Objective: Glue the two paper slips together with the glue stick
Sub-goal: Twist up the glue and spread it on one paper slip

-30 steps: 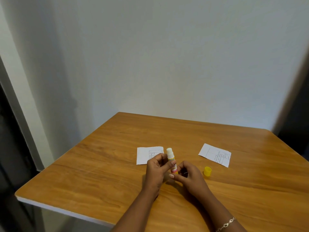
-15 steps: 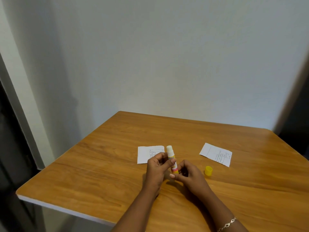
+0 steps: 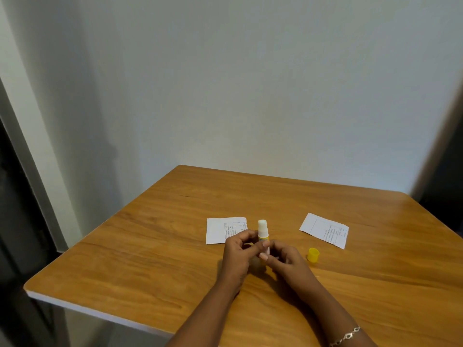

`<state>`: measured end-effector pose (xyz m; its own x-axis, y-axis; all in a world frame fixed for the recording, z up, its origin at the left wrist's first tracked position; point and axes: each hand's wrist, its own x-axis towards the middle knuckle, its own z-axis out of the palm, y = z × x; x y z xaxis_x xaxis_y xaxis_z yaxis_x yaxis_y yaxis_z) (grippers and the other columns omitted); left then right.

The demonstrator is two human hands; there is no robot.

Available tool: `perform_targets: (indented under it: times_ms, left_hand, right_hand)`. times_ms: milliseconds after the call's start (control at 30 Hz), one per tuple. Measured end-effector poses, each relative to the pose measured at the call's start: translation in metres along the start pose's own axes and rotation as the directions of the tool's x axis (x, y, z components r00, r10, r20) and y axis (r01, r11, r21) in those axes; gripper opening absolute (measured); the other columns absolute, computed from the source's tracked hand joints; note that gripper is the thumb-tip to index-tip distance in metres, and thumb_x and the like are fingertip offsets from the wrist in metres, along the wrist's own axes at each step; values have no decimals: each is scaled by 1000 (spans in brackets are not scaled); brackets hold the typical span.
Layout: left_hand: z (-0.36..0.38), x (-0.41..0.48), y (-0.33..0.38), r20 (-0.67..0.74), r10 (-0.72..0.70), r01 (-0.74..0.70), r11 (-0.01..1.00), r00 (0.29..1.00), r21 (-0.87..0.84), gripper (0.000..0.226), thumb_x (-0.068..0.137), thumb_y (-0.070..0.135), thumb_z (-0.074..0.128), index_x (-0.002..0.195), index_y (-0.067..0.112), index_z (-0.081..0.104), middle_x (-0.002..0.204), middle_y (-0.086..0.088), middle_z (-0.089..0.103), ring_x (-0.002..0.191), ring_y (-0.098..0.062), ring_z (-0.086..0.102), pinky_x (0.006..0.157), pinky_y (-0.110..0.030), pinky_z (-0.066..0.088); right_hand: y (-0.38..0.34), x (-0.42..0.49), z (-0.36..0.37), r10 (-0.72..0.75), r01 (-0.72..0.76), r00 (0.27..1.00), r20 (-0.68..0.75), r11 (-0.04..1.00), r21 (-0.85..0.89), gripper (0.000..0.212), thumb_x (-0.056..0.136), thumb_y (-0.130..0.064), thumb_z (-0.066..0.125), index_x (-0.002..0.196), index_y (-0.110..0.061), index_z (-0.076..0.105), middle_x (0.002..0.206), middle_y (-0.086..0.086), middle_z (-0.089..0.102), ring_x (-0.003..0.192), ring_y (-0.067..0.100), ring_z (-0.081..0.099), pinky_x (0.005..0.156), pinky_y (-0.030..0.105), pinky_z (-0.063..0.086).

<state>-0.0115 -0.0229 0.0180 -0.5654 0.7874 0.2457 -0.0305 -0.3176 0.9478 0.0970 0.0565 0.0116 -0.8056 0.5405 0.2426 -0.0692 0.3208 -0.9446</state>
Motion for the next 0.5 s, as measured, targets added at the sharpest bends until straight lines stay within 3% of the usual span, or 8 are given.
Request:
perform_targets:
  times_ms: [100,167,267,300,400,500]
  left_hand:
    - [2,2,-8,-23,82,-77,984,996,161,23,62,40,70,83,31,70,88,2,67,87,-15,63,76,-35,49]
    - [0,5,-9,-67,177,-141,920,982,367,33,74,48,55,99,30,66,102,3,67,100,-13,60,86,-35,48]
    - [-12,18,-8,-97,375,-193,661,922,725,48,87,44,32,111,14,61,111,-6,66,109,-19,56,92,-35,45]
    - [-16,25,-9,-73,373,-161,559,925,814,43,91,37,33,115,12,58,117,-8,63,114,-22,52,95,-36,42]
    - [-26,39,-20,-41,173,-11,292,984,956,38,97,25,34,131,10,41,143,-11,40,135,-25,30,110,-35,24]
    - [-25,41,-24,-22,53,12,180,998,984,38,97,29,32,126,8,45,139,-15,43,131,-28,33,108,-36,25]
  right_hand:
    - [4,1,1,-19,20,998,-57,1000,15,9,86,-13,58,93,-9,63,70,-7,61,60,-2,52,55,15,40]
    - [4,2,1,-9,16,994,-111,998,61,17,86,-15,57,100,-7,61,76,-2,61,61,-2,53,53,14,41]
    - [6,2,0,16,3,988,-155,993,120,15,91,-10,50,104,-10,56,76,-2,61,70,4,56,56,14,40]
    - [6,2,0,24,-4,987,-159,992,123,14,91,-13,50,104,-12,56,76,-2,62,72,6,56,57,16,40]
    - [4,2,2,40,-16,983,-180,991,129,14,90,-20,51,103,-17,56,78,-1,63,72,5,55,58,18,39]
    - [3,1,2,37,-13,982,-187,992,125,12,91,-17,51,101,-15,57,79,-3,62,76,10,56,58,18,40]
